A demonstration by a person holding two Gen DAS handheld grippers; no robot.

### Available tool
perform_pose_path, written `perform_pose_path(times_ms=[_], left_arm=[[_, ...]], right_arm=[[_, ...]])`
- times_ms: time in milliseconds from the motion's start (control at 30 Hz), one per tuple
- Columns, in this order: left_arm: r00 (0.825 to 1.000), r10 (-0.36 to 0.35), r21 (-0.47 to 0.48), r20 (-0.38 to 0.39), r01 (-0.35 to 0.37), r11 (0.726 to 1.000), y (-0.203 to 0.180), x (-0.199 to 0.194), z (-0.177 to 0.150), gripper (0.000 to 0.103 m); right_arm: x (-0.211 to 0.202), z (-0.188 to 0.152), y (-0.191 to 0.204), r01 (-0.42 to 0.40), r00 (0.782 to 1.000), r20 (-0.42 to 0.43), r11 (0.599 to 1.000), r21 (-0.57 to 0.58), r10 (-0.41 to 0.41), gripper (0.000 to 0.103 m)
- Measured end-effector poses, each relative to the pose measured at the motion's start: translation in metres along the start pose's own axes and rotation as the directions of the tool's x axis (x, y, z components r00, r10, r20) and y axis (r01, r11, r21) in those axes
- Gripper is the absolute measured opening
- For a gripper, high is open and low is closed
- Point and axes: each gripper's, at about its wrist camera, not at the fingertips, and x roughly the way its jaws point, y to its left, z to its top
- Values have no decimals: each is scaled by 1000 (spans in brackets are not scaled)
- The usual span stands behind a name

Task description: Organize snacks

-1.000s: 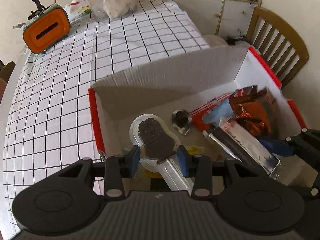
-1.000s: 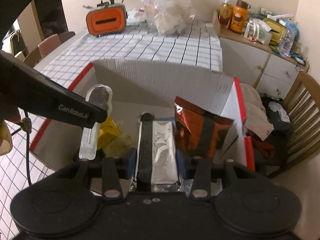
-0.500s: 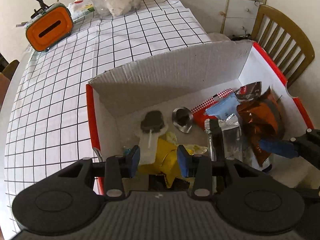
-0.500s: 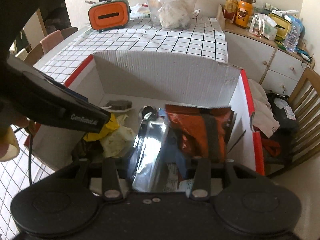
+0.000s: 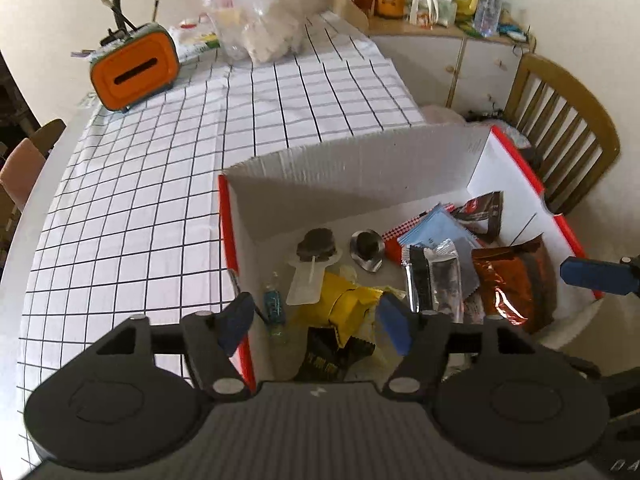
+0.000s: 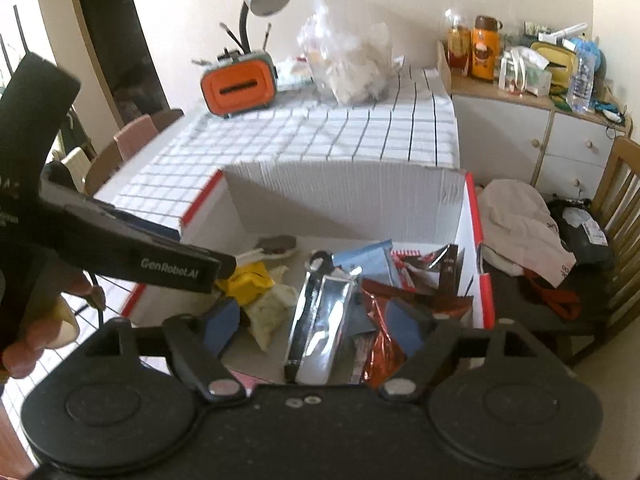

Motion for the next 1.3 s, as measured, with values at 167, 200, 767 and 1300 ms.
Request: perform_pose_path(times_ms=[167, 200, 767, 1300], left_arm=[[999, -14, -18, 47, 15, 1000, 5, -22, -7, 78], [998, -15, -22, 60, 16, 1000, 6, -27, -9, 80], [984, -75, -47, 163, 83, 995, 34, -81, -41, 93], [970, -54, -55, 239, 69, 996, 41, -111, -59, 102]], right_arm=[[-18, -1, 3, -7, 999, 34, 1000, 5, 7, 89], [-21, -2, 4, -8, 999, 40, 1000, 6, 7, 90], [-70, -12, 29, 37, 983, 178, 999, 32, -42, 103], [-88, -19, 40, 27, 979, 198, 993, 114, -49, 103]])
